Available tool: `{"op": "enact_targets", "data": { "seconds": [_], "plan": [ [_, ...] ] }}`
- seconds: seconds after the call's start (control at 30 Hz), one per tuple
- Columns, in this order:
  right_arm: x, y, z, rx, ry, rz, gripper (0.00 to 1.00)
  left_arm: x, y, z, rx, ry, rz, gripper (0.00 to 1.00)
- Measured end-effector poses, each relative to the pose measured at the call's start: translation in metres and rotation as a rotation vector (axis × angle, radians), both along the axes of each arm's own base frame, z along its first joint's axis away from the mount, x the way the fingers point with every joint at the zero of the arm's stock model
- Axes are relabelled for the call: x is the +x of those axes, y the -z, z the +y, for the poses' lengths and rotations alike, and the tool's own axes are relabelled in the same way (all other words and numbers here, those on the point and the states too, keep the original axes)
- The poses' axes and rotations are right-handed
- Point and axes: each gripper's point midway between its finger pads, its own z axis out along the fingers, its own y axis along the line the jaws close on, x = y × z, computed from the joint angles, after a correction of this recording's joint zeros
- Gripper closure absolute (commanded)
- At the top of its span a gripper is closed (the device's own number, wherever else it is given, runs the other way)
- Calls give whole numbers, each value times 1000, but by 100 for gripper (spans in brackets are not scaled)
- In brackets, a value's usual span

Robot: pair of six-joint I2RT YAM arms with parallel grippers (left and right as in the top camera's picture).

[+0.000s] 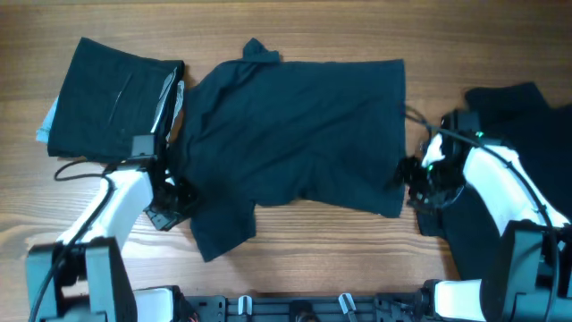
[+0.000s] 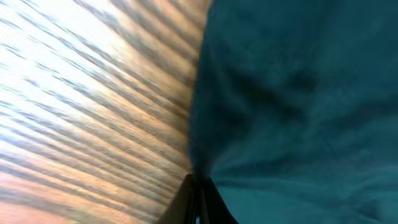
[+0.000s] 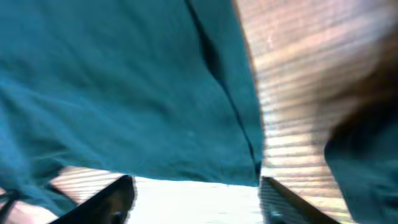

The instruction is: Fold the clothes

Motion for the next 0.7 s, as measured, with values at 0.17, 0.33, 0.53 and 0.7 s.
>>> {"op": "enact_targets", "data": {
  "seconds": [0.17,0.33,0.53,0.7],
  "plan": [
    [-17,21,11,-3,6,34,50,8,-13,2,2,-8,-65,96],
    [-27,29,3,-73,46,81,96,6,-13,2,1,-8,-54,96],
    [-44,3,-25,-209,54,217,96,-12,-16,3,-4,-22,11,96],
    [-44,0,-31,-243,54,221,47,-26,-18,3,-10,-26,66,70]
  ]
}}
